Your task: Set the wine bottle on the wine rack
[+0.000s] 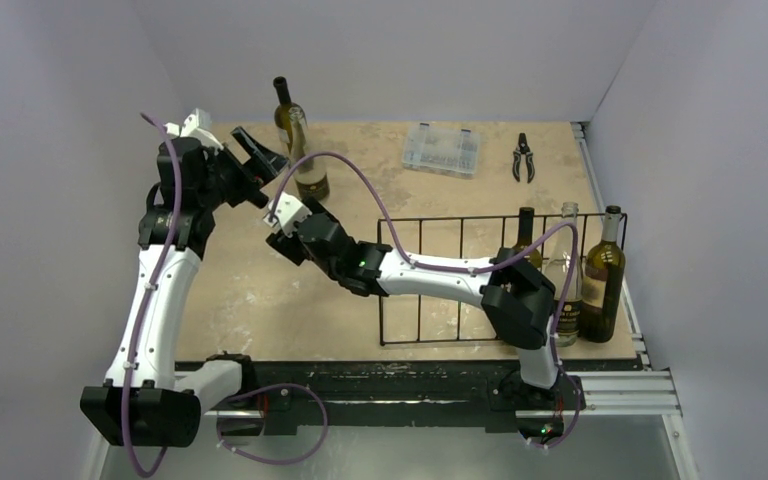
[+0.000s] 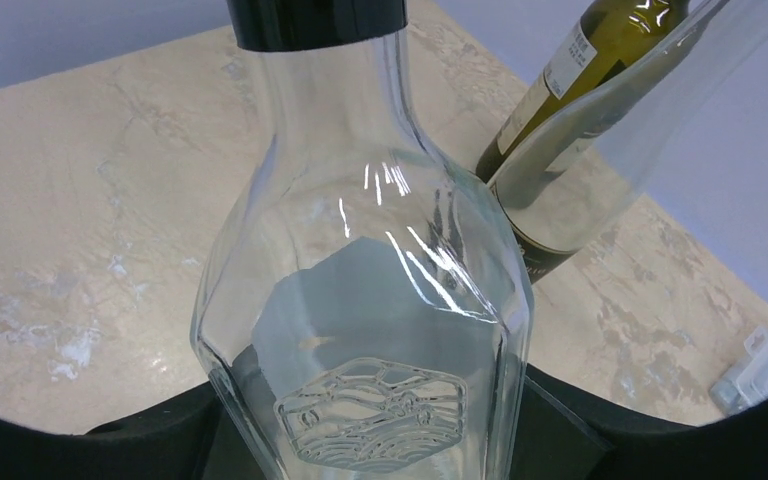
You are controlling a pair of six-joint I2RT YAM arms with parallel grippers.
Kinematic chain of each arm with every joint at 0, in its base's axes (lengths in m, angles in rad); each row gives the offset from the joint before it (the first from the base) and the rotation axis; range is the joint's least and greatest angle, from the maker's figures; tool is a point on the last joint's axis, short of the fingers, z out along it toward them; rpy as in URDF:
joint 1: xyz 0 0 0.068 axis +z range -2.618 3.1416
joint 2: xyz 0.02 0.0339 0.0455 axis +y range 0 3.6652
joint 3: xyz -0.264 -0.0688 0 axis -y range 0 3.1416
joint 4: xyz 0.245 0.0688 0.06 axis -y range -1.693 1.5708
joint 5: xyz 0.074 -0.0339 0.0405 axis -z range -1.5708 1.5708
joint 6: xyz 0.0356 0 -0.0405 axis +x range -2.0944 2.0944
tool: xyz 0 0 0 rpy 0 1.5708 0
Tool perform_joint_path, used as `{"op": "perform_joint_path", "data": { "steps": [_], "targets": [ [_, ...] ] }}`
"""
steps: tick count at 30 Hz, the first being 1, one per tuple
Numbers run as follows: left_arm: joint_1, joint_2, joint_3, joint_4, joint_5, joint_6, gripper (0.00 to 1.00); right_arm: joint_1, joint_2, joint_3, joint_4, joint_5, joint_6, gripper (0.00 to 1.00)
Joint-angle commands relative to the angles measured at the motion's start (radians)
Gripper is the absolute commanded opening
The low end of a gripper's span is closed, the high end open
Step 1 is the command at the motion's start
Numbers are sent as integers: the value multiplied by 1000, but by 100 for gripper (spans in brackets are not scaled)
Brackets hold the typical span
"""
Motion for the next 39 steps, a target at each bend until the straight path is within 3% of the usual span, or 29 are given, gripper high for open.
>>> {"op": "perform_joint_path", "data": {
  "steps": [1, 9, 19, 28, 39],
  "targets": [
    [3, -48, 54, 92, 16, 50, 95, 7, -118, 22, 134, 52, -16, 0],
    [3, -135, 74, 40, -193, 176, 99, 7, -224, -7, 149, 96, -5, 0],
    [3, -273, -7, 45, -541, 217, 100, -10, -424, -40, 51, 80, 157, 0],
    [3, -187, 8, 37, -479, 222, 100, -61, -714, -163, -164, 126, 300, 0],
    [1, -154, 15, 40, -394, 195, 100, -108, -1006, -311, -650, 278, 536, 0]
  ]
}}
